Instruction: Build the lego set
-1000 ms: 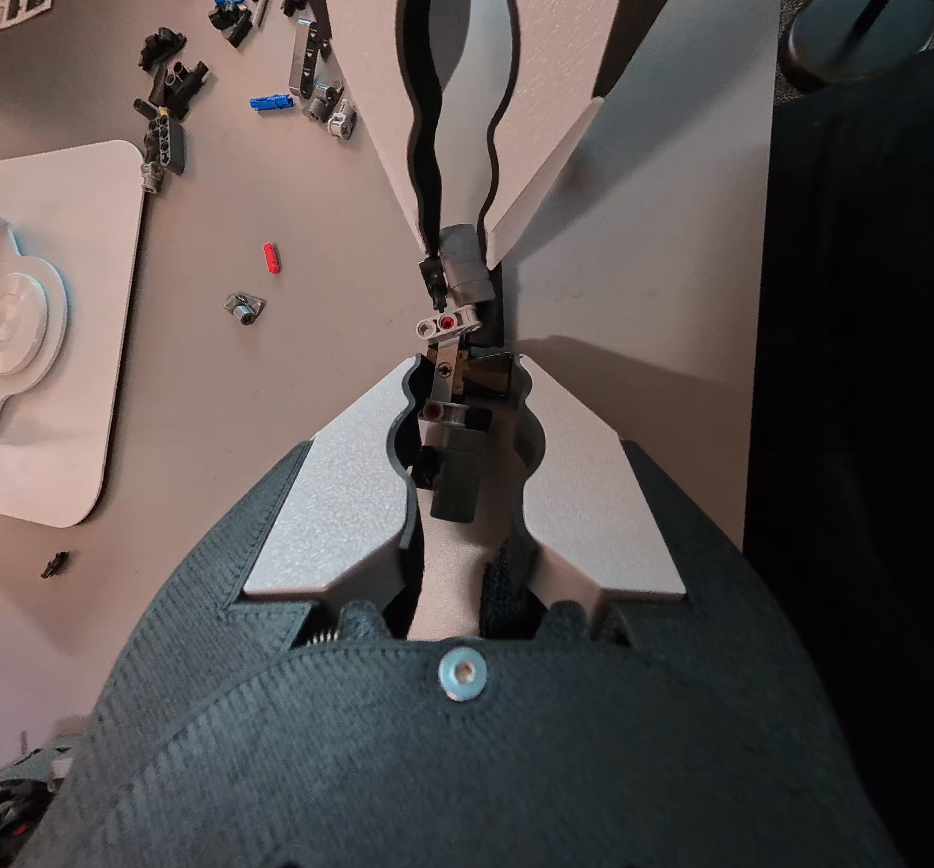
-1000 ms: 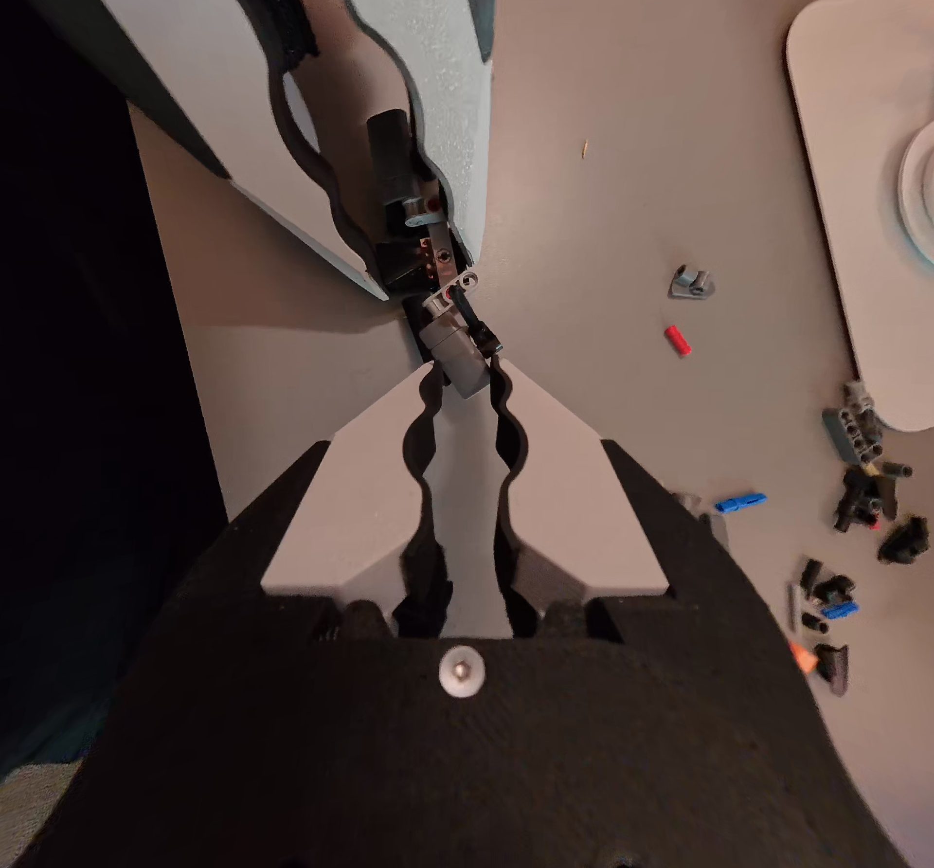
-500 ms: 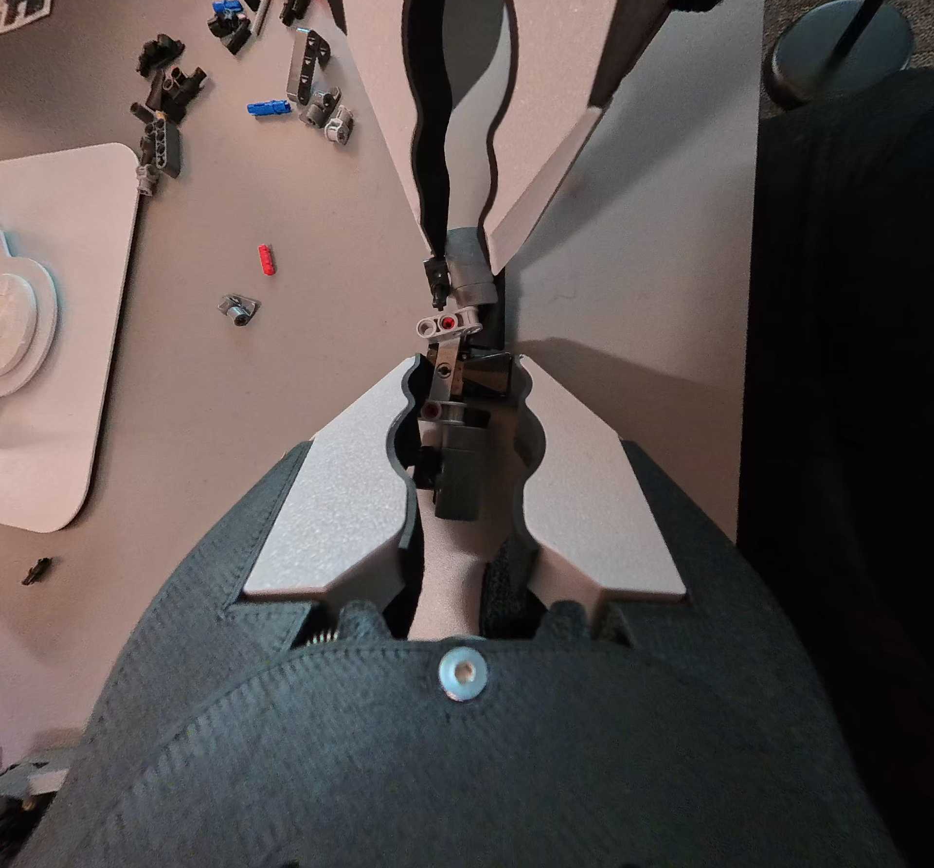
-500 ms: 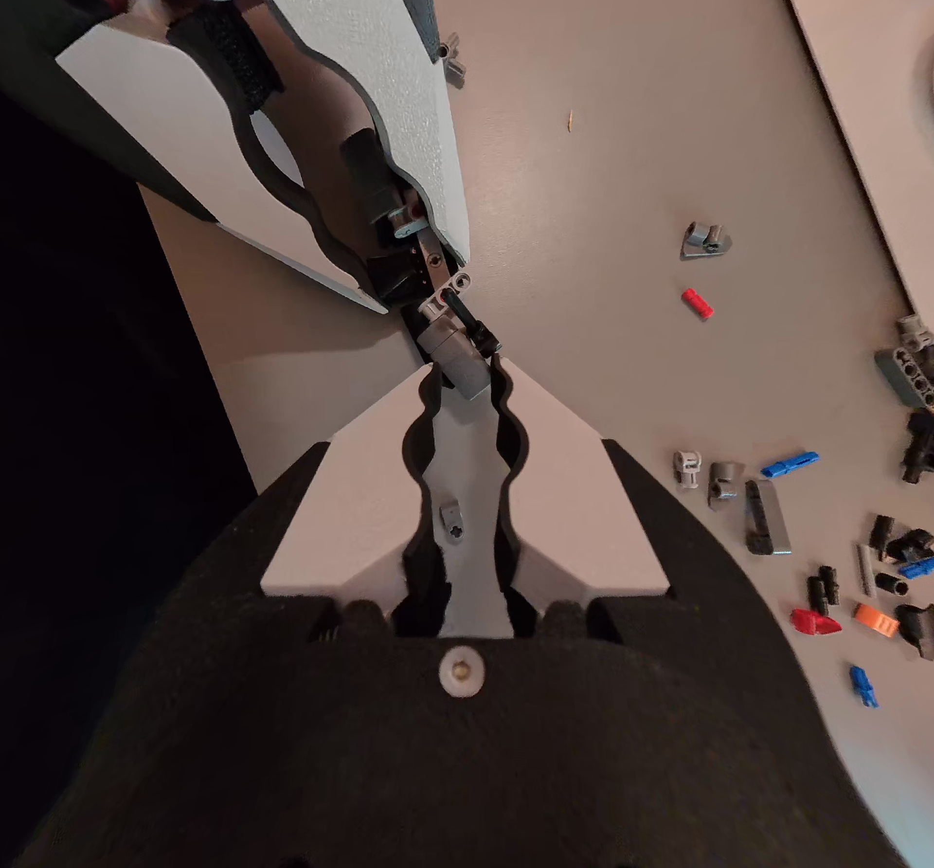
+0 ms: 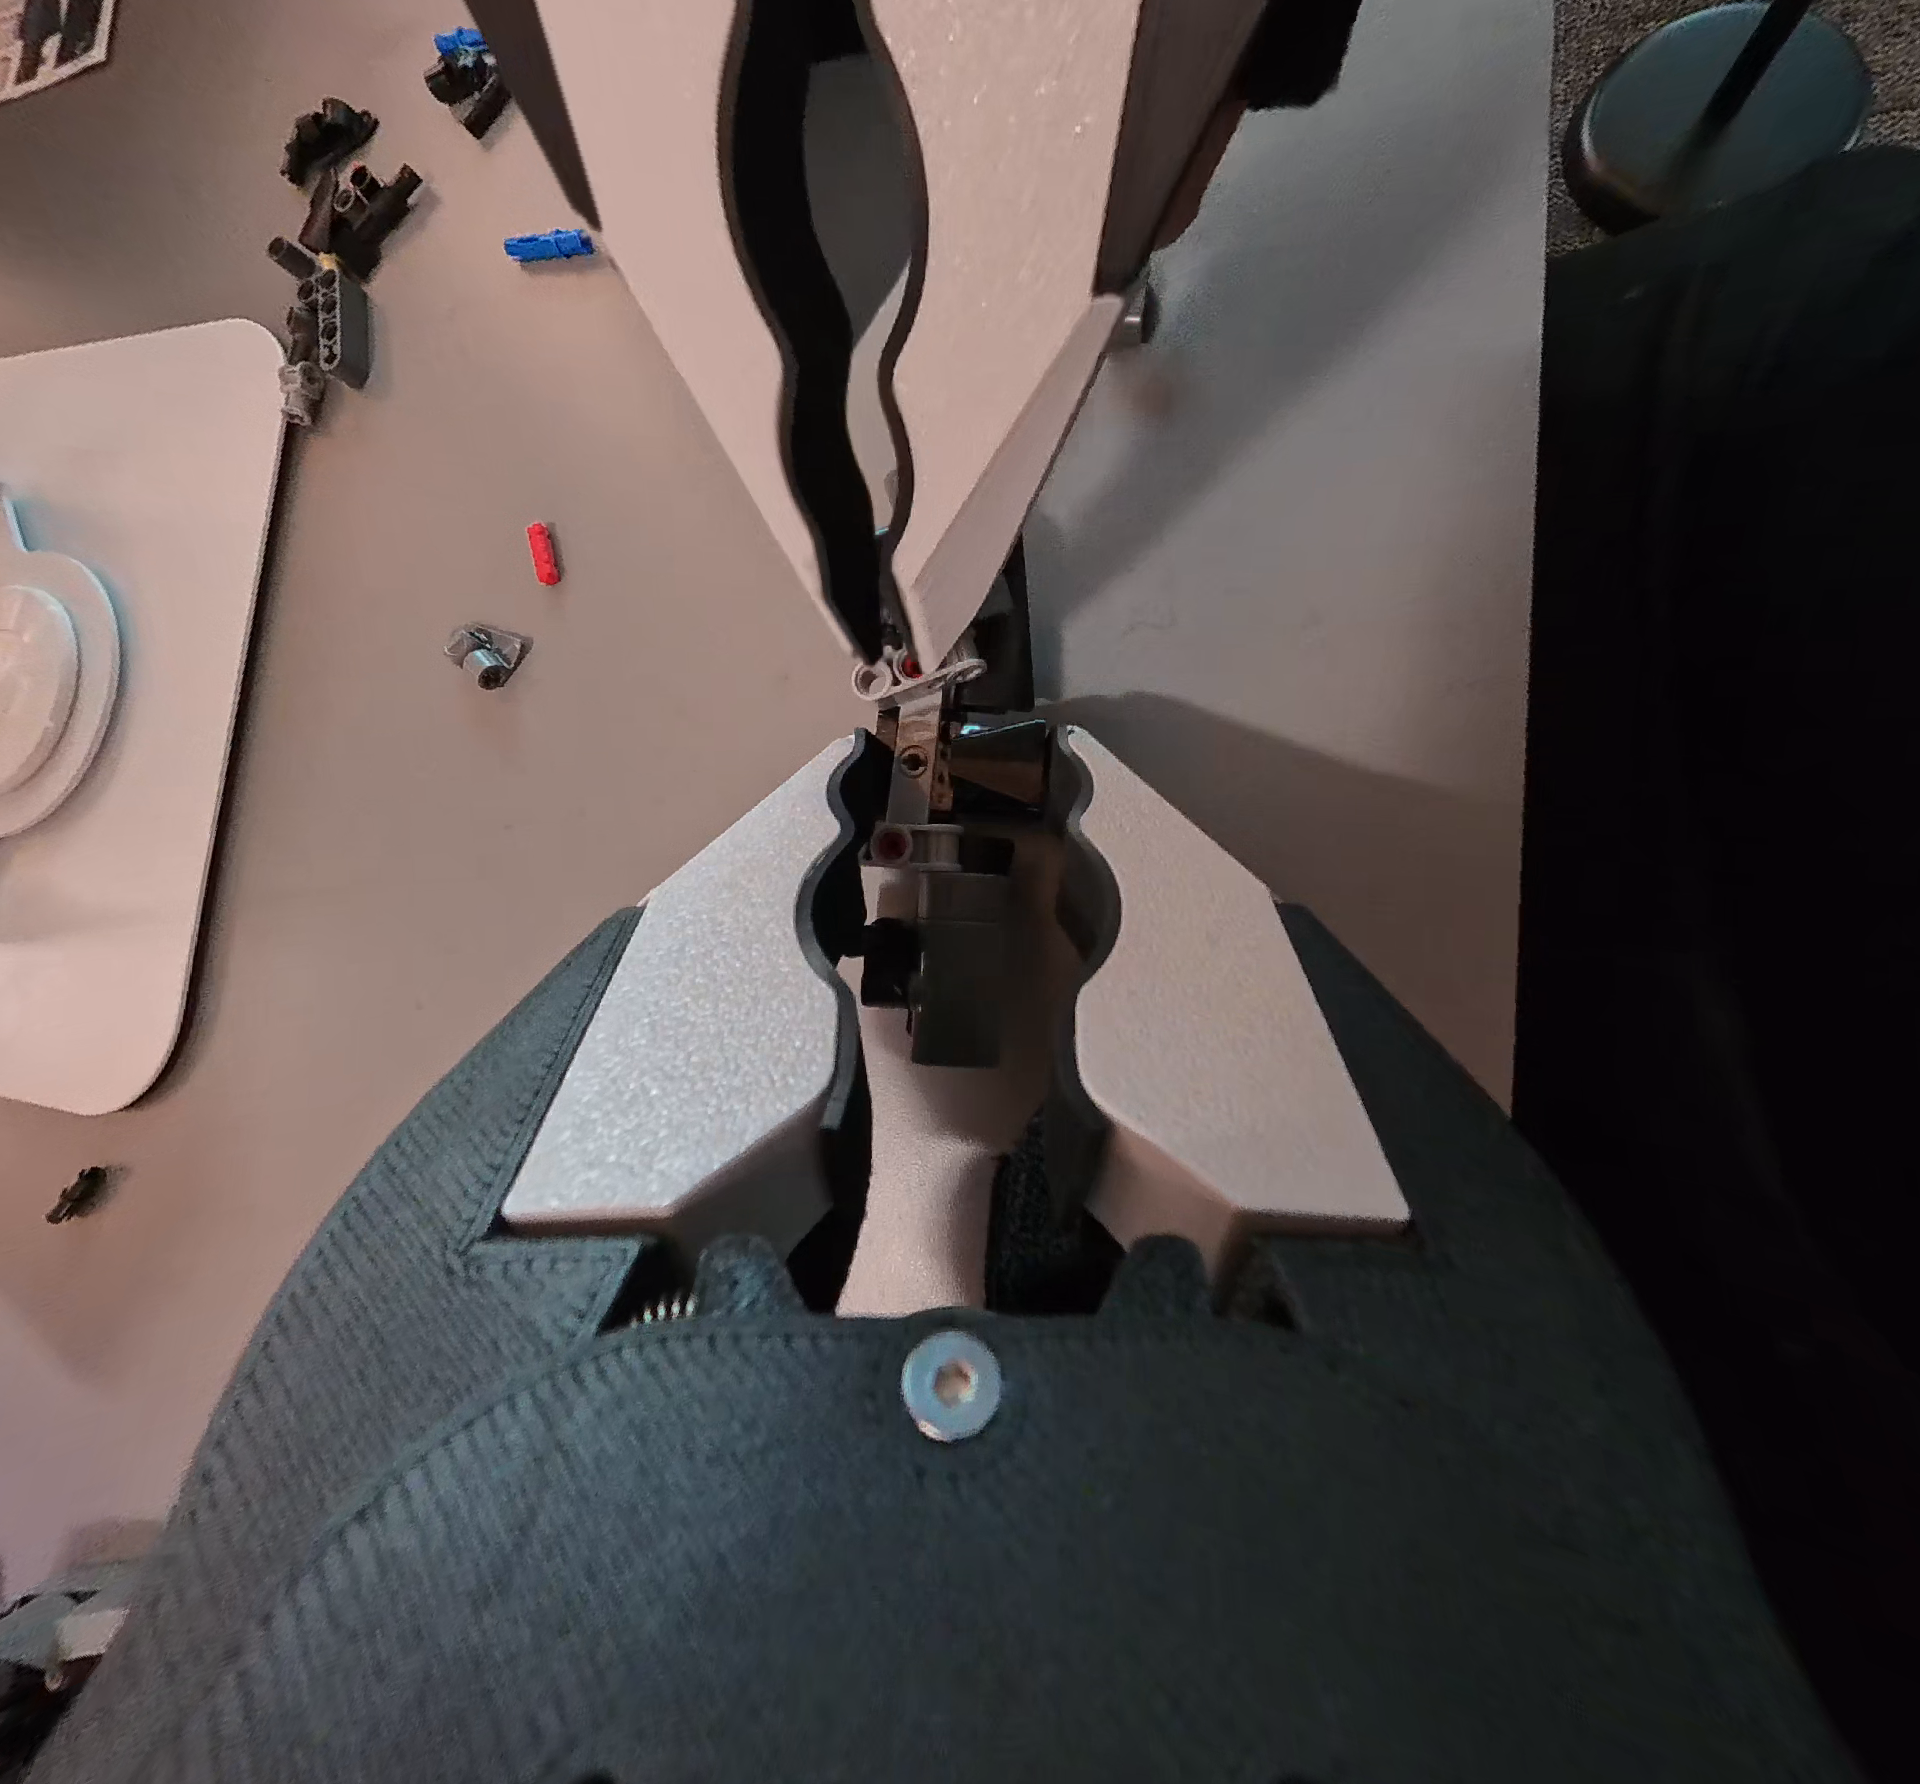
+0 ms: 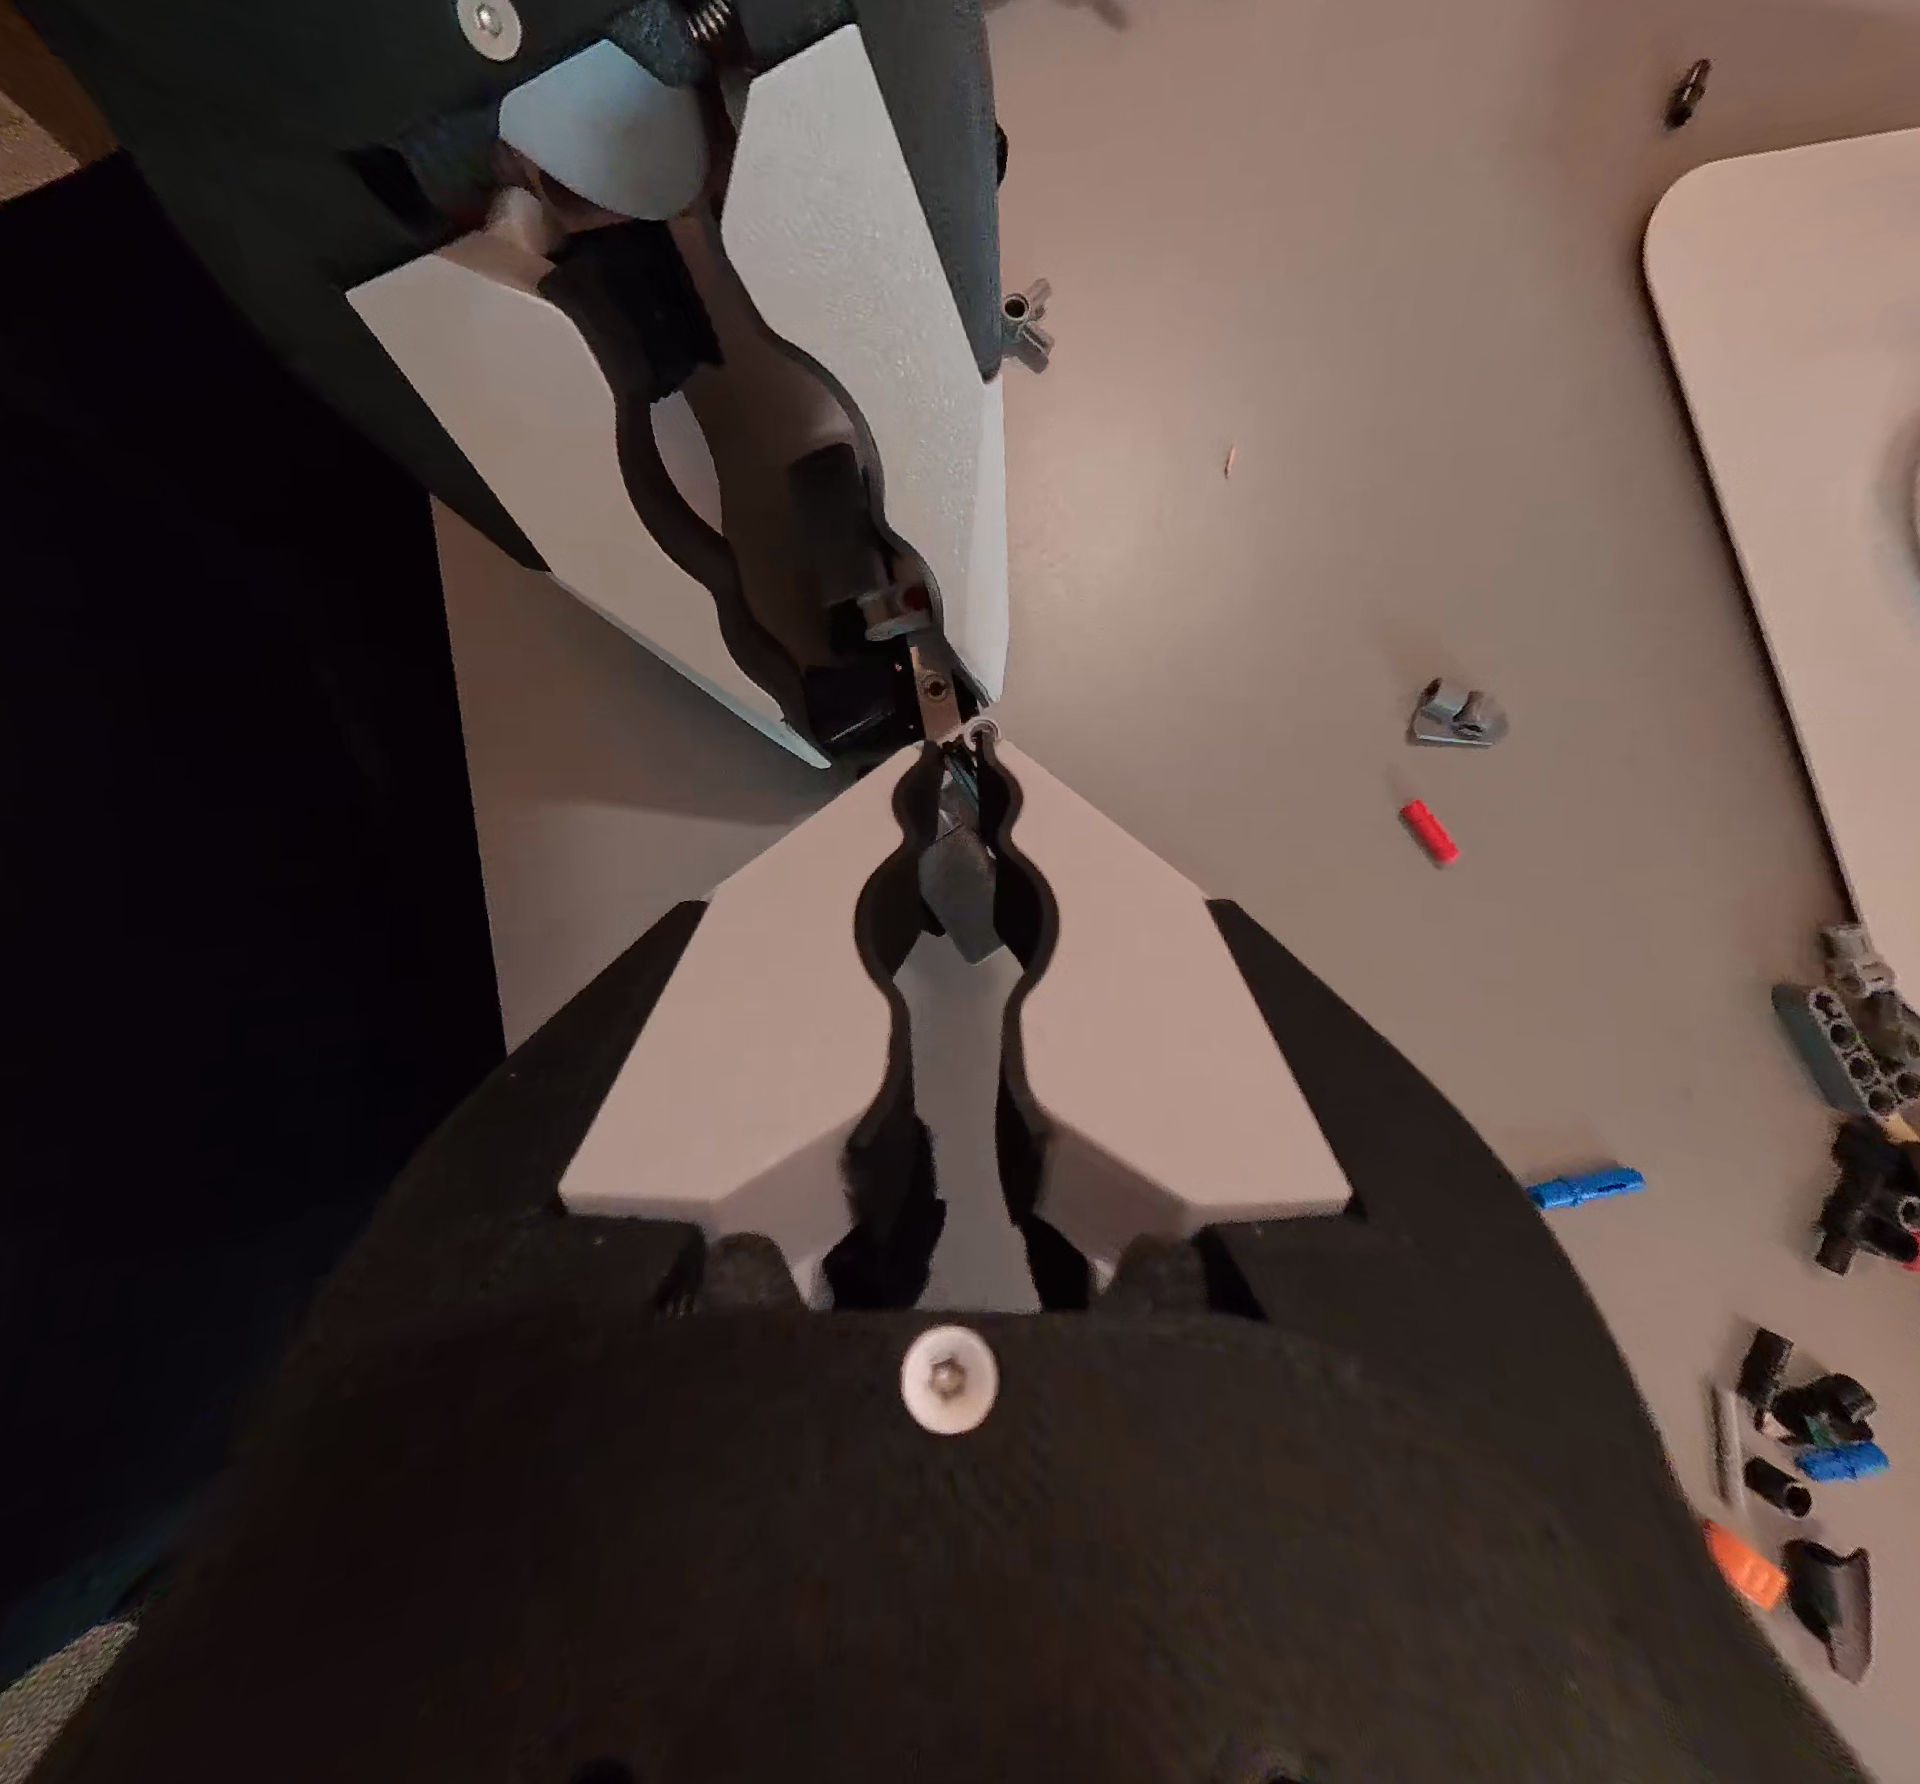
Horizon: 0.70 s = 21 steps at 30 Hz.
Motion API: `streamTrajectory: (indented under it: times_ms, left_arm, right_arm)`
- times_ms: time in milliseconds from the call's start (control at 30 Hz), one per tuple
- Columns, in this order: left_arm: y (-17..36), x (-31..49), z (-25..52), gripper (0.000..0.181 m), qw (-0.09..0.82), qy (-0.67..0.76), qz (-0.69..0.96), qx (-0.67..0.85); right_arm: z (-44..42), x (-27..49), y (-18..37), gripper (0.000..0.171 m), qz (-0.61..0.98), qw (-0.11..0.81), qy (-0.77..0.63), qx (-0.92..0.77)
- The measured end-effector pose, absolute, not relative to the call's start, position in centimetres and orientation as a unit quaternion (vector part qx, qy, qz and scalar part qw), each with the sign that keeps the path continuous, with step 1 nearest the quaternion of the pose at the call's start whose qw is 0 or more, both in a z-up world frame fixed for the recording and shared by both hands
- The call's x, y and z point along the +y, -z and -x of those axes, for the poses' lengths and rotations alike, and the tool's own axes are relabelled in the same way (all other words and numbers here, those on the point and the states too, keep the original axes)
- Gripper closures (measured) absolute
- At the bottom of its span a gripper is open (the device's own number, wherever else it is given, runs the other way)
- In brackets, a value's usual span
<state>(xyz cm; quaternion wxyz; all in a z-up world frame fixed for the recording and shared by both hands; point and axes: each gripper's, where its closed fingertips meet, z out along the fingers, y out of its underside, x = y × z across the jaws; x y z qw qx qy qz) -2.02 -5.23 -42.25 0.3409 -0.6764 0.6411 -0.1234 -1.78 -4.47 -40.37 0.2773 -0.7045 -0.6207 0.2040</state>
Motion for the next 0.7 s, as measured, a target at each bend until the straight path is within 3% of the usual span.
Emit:
streamTrajectory:
  times_ms: [700]
  left_arm:
    - [42.2,-5.2,1.8,0.150,0.341,0.124,0.676,0.642]
  right_arm:
    - [0.2,-3.8,39.0,0.170,0.733,0.307,-0.306,-0.524]
